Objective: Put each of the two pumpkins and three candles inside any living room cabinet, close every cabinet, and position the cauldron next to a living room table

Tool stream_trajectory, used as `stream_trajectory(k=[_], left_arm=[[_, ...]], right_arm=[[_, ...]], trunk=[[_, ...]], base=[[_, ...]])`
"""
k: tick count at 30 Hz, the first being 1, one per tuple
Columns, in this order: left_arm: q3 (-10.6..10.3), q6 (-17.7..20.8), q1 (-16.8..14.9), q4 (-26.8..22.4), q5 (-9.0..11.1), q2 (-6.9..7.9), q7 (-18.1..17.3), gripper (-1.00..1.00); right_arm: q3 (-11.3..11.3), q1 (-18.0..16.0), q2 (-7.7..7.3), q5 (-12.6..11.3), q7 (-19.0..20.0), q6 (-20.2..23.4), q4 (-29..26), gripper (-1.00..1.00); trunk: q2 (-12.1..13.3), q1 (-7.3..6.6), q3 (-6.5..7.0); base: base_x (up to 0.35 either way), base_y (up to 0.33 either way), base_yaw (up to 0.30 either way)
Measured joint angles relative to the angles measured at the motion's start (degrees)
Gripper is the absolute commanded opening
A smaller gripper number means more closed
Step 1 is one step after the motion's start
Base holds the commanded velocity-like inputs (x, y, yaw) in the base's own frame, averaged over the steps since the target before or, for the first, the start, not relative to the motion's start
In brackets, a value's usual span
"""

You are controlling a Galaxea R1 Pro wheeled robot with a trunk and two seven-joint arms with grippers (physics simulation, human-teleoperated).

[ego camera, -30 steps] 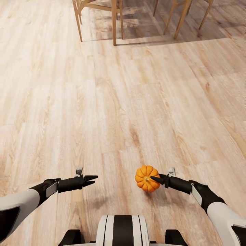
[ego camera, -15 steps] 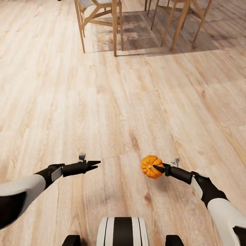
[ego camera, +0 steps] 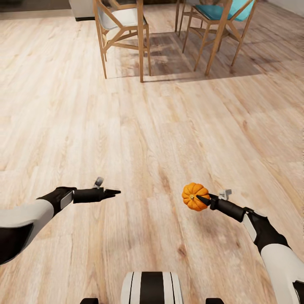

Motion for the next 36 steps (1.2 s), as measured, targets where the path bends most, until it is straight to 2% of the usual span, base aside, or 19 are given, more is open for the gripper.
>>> stream_trajectory(k=[2, 6, 24, 29, 36], left_arm=[[-1.92, 0.00, -0.01, -0.04, -0.19, -0.41, 0.06, 1.00], [-2.72, 0.00, 0.04, -0.16, -0.26, -0.76, 0.17, 1.00], [-2.90, 0.12, 0.06, -0.07, -0.19, -0.76, 0.17, 1.00], [-2.84, 0.23, 0.06, 0.09, -0.11, -0.76, 0.19, 1.00], [-2.84, 0.18, 0.06, 0.10, -0.10, -0.76, 0.22, 1.00]], right_arm=[[-0.06, 0.24, -0.07, 0.03, 0.03, -0.12, -0.24, -1.00], [-0.08, 0.34, -0.03, -0.01, -0.06, -0.17, -0.10, -1.00], [-0.08, 0.42, 0.00, -0.56, 0.07, -0.10, 0.48, -1.00], [-0.05, 0.45, 0.07, -0.27, 0.19, -0.24, 0.21, -1.00], [-0.01, 0.55, 0.09, 0.08, 0.25, -0.27, -0.14, -1.00]], trunk=[[0.03, -0.05, 0.58], [0.08, -0.15, 1.74], [0.32, -0.62, 6.83], [0.39, -0.75, 8.03], [0.48, -0.93, 9.72]], base=[[0.000, 0.000, -0.199], [0.000, 0.000, -0.221], [0.000, 0.000, -0.235], [0.000, 0.000, -0.062], [0.000, 0.000, -0.226]])
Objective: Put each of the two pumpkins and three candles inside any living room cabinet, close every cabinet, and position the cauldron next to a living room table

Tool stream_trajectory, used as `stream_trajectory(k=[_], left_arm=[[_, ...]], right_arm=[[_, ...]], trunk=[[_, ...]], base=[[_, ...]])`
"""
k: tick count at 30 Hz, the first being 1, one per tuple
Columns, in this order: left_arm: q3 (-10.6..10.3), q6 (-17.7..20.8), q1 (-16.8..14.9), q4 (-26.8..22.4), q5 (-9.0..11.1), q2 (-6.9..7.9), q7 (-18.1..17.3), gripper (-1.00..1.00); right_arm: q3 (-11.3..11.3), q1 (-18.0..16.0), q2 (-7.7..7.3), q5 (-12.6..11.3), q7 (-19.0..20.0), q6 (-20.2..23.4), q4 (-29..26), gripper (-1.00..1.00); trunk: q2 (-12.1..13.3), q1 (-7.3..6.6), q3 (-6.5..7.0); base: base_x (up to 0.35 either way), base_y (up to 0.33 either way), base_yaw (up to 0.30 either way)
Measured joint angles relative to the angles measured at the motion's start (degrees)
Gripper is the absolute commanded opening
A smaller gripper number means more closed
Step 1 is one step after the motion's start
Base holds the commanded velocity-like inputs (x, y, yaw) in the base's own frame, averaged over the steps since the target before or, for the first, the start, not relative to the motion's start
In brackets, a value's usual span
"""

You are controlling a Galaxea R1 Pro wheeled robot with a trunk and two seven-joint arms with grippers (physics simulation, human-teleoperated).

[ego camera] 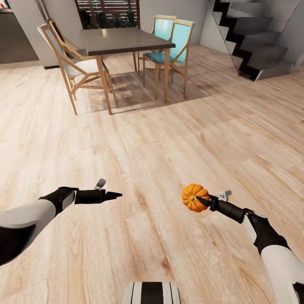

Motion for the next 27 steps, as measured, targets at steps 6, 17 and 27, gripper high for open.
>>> stream_trajectory(k=[6, 17, 27], left_arm=[[0.05, 0.06, 0.00, 0.03, 0.00, 0.00, -0.01, 1.00], [-0.08, 0.00, 0.00, -0.08, -0.08, -0.08, 0.01, 1.00], [-0.09, 0.00, 0.00, -0.09, -0.09, -0.09, 0.05, 1.00]], right_arm=[[0.01, 0.00, 0.07, -0.16, 0.00, 0.00, 0.01, -1.00], [0.03, 0.00, -0.02, -0.36, -0.01, 0.00, 0.21, -1.00], [0.04, 0.02, -0.02, -0.48, -0.06, 0.00, 0.38, -1.00]], trunk=[[0.08, -0.15, 1.47], [0.23, -0.44, 4.17], [0.36, -0.69, 6.63]], base=[[0.000, 0.000, -0.252], [0.085, -0.092, -0.259], [0.169, -0.238, -0.274]])
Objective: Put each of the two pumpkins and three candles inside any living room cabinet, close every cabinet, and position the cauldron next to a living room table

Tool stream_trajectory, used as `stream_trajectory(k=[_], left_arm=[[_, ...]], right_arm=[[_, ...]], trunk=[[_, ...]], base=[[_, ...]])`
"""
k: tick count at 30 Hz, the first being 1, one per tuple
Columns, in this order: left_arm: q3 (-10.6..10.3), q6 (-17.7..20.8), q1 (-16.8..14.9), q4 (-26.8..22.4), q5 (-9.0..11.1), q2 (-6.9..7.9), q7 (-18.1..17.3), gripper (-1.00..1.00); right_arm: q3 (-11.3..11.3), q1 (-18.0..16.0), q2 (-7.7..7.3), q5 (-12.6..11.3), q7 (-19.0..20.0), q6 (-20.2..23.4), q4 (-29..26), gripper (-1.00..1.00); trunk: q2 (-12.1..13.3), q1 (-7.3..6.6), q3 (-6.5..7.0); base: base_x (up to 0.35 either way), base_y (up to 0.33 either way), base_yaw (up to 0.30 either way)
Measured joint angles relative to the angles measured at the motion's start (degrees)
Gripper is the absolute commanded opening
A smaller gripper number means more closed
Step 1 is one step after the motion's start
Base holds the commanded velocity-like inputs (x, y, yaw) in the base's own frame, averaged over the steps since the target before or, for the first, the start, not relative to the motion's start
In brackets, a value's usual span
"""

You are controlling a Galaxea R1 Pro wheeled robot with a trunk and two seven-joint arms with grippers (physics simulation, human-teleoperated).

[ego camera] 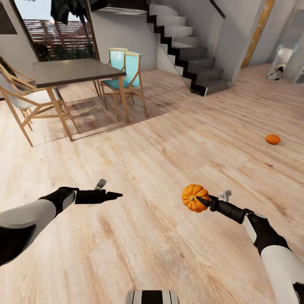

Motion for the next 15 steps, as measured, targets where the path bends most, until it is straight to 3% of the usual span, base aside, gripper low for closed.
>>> stream_trajectory(k=[15], left_arm=[[0.00, 0.00, 0.00, 0.00, 0.00, 0.00, -0.04, 1.00]], right_arm=[[0.01, -0.01, 0.01, -0.02, -0.04, 0.08, 0.33, -1.00]], trunk=[[0.20, -0.39, 3.69]], base=[[0.189, -0.239, -0.274]])
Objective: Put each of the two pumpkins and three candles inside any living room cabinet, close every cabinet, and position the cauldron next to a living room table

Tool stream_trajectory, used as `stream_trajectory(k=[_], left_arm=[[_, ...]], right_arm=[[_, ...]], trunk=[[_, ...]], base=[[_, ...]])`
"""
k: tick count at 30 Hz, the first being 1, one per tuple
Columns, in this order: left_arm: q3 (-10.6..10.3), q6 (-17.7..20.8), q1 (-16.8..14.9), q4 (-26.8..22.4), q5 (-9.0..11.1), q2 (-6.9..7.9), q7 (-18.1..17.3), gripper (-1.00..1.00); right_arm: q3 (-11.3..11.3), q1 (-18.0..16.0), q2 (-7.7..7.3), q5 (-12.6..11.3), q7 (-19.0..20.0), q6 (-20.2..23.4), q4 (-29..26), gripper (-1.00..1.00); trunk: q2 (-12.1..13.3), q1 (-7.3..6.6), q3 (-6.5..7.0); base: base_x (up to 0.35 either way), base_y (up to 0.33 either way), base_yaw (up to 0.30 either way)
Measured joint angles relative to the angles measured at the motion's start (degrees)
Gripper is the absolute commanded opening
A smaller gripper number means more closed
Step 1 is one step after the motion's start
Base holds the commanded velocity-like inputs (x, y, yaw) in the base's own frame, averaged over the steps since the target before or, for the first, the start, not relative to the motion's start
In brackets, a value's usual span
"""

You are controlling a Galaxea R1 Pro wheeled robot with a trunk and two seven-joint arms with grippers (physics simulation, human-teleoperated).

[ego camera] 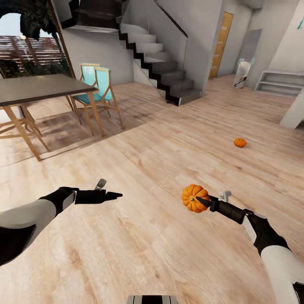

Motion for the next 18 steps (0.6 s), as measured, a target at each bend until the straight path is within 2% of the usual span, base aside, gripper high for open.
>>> stream_trajectory(k=[10, 18], left_arm=[[0.10, -0.19, 0.06, 0.00, 0.33, 0.45, -0.53, 1.00], [0.10, -0.27, 0.14, 0.00, 0.35, 0.44, -0.34, 1.00]], right_arm=[[0.01, 0.01, 0.07, 0.07, -0.02, -0.01, 0.13, -1.00], [-0.04, 0.00, 0.02, -0.09, -0.01, 0.00, 0.10, -1.00]], trunk=[[0.01, 0.01, 0.25], [0.00, 0.00, 0.46]], base=[[0.025, -0.028, -0.274], [0.231, 0.176, -0.274]])
